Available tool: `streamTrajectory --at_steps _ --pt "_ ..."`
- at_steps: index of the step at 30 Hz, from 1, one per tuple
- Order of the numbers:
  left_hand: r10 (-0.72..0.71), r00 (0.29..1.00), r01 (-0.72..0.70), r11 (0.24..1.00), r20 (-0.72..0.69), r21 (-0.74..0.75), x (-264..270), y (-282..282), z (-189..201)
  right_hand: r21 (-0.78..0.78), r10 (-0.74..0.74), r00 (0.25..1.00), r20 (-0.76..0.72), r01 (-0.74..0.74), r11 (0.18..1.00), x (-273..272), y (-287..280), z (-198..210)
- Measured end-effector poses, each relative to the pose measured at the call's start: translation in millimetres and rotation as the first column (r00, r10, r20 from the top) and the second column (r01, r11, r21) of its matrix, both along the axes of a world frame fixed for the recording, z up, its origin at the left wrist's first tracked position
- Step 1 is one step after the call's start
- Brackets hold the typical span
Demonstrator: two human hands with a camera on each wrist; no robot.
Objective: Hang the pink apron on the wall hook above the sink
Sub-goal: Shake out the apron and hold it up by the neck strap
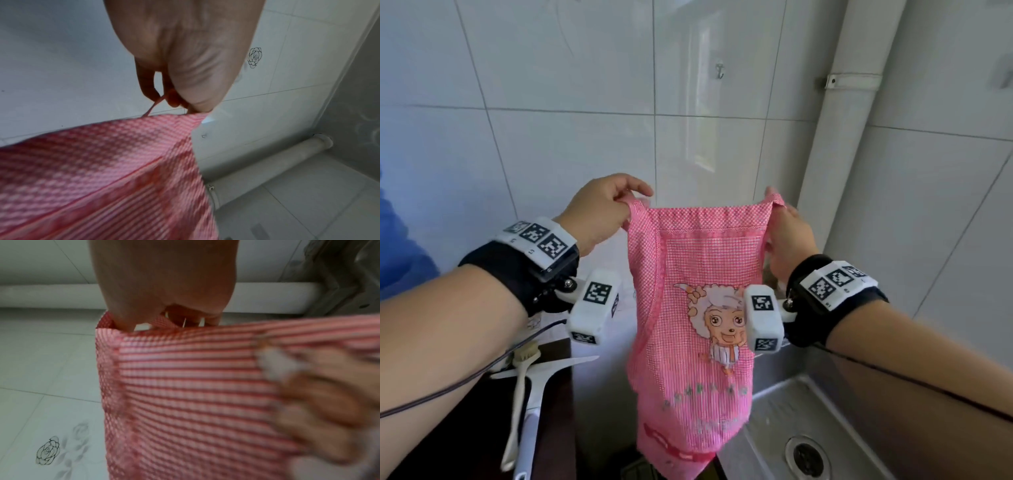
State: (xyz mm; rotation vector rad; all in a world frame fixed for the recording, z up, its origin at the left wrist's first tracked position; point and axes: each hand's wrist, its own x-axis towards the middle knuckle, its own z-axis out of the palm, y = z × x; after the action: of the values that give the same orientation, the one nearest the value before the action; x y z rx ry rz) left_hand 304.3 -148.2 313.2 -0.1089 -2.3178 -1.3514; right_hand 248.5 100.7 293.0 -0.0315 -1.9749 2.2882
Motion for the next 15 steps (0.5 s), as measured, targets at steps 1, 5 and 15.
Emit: streamTrajectory --at_steps 1,5,15 --pt "0.043 0.999 -0.042 0.996 -0.012 0.077 -1 -2 -1 0.041 -0.009 1.000 0.029 0.007 0.999 -2 1 4" --pt "0.087 0.984 -0.109 0.984 0.156 0.138 2 -7 2 0.150 -0.014 0.996 0.083 0.001 0.989 -4 5 11" --pt "-0.303 0.953 0.213 0.657 -0.006 0.723 -8 -2 16 -0.215 0.368 0.925 -0.094 -0.380 0.900 1 6 22"
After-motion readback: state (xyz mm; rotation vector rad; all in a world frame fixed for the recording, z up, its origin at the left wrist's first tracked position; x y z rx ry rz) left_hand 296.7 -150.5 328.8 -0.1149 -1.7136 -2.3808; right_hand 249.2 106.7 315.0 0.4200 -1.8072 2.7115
